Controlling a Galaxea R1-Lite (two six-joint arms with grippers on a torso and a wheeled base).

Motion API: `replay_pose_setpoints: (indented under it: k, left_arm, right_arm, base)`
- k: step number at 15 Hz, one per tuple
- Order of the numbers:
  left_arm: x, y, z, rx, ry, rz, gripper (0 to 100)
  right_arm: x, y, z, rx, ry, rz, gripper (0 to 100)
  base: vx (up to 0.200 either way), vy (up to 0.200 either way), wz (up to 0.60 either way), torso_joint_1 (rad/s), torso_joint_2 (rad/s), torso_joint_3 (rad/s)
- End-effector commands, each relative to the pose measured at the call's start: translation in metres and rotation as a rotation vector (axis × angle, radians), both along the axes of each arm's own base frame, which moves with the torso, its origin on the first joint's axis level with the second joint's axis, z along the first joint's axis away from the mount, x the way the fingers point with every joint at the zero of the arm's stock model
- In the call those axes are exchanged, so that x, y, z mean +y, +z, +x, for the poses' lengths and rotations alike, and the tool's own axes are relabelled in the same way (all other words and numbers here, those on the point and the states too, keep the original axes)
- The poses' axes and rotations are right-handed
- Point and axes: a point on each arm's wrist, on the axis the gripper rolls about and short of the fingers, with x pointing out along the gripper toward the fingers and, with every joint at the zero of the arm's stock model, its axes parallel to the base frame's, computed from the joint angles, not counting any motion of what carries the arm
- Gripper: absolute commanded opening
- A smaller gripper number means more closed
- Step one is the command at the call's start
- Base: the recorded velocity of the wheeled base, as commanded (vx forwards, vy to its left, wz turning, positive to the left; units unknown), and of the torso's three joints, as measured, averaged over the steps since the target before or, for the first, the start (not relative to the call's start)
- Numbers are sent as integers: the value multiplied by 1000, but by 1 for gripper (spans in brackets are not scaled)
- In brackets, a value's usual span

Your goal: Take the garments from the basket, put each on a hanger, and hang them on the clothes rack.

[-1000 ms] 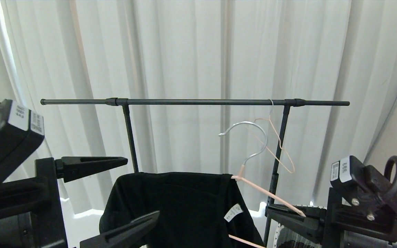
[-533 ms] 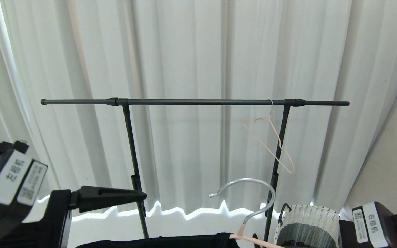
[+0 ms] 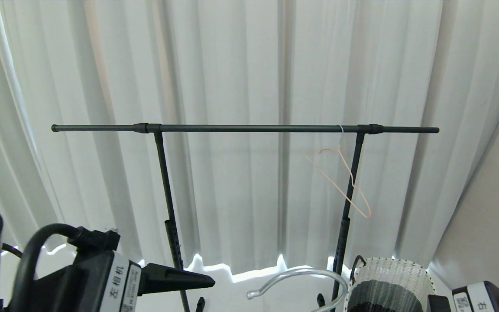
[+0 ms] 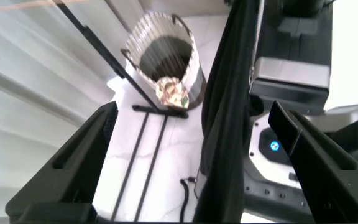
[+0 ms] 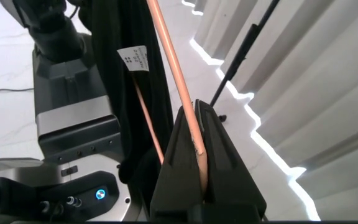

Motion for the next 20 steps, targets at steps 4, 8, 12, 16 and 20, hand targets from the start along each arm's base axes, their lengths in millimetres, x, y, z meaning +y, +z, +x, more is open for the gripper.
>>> replay_pose_setpoints:
  k: [4,8,12,16,20]
  left_arm:
    - [-8,-9,6,12,-16,51,0]
    - [-7,-13,5,18,-20,61,0]
    - [-7,-14,4,20,-23,63,0]
    - [-6,-13,4,15,-17,60,0]
    - [0,-18,5,-38,121,122,0]
  right_arm:
    - [1,-1,0,1,2,-5,0]
    - [1,1,0,-7,-6,1,0]
    - [0,1,0,-14,-12,1,0]
    - [-1,0,0,-40,-22,-11,100]
    - [-7,-5,6,-74,-167,-44,100]
  base:
    - [0,0,0,0,0,0]
    - [0,0,0,0,0,0]
    - [0,0,0,0,0,0]
    - [0,0,0,0,0,0]
    - [0,0,0,0,0,0]
